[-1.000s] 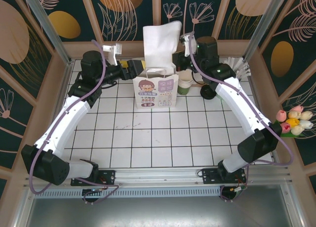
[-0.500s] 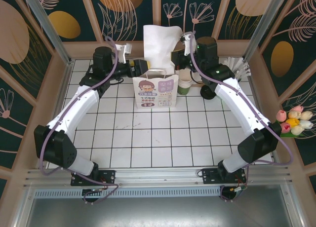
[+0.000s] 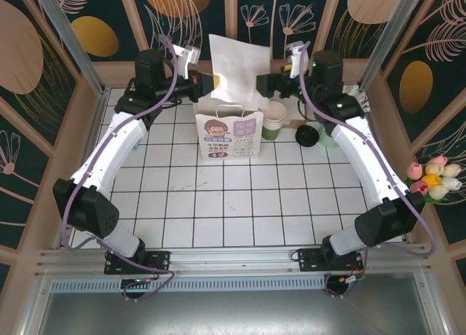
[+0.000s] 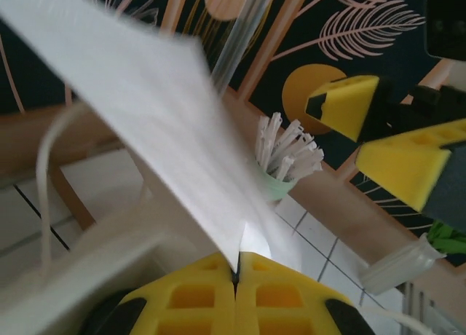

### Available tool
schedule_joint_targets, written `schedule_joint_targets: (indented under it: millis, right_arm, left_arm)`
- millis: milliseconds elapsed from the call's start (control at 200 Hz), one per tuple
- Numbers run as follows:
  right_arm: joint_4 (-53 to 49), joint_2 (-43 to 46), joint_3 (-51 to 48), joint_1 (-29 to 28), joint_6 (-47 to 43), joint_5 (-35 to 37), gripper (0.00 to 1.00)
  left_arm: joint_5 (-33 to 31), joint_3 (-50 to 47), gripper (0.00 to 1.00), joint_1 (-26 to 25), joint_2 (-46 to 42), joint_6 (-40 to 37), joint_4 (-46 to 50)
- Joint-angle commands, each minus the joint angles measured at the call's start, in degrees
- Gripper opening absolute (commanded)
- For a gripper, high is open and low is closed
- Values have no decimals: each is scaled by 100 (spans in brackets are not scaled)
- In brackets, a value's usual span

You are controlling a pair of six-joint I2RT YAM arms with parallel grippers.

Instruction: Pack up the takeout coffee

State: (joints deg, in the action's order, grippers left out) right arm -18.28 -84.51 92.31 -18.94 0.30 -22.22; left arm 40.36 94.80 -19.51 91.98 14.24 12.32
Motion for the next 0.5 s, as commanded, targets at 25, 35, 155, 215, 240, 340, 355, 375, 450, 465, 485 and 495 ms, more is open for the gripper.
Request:
schedule_joint_targets:
  millis: [25, 35, 155, 215, 240, 340, 355, 375, 450, 465, 485, 495]
  right_arm:
    - [-584, 17, 676, 241, -1149, -977, 99]
    - [-660, -3, 727, 241, -1234, -1032, 99]
    - [-1284, -333, 1230, 163, -2109, -1581, 99]
    - [-1451, -464, 1378, 31, -2461, -1748, 99]
    - [-1504, -520, 1441, -65, -2612, -1751, 99]
    - [-1729, -802, 1695, -479, -3290, -1746, 99]
    - [-1746, -859, 1753, -525, -3362, -1743, 99]
    - [-1782, -940, 1828, -581, -3457, -1753, 99]
    - [-2022, -1285, 2248, -687, -3720, -1948, 98]
    - [-2086, -1369, 2356, -697, -3776, -1992, 98]
    - [-2180, -1473, 2489, -723, -3846, -2040, 98]
    - [-2235, -1523, 2576, -736, -3877, -2052, 98]
  left_arm:
    - [-31, 766, 0, -17, -19, -2032, 1034]
    - [-35, 816, 0, -18, -13, -2127, 1084]
    - [-65, 1555, 0, -18, 223, -3082, 1921]
    - [-81, 1963, 0, -19, 414, -3291, 2302]
    - [1, 2136, 0, -18, 508, -3360, 2462]
    - [546, 2721, 0, -18, 871, -3636, 3034]
    - [585, 2775, 0, -23, 900, -3669, 3076]
    - [606, 2822, 0, -19, 921, -3705, 3124]
    - [547, 2864, 0, -25, 933, -3834, 3189]
    - [538, 2860, 0, -19, 921, -3854, 3188]
    - [533, 2862, 0, -18, 920, -3886, 3185]
    - [532, 2860, 0, -18, 918, -3912, 3199]
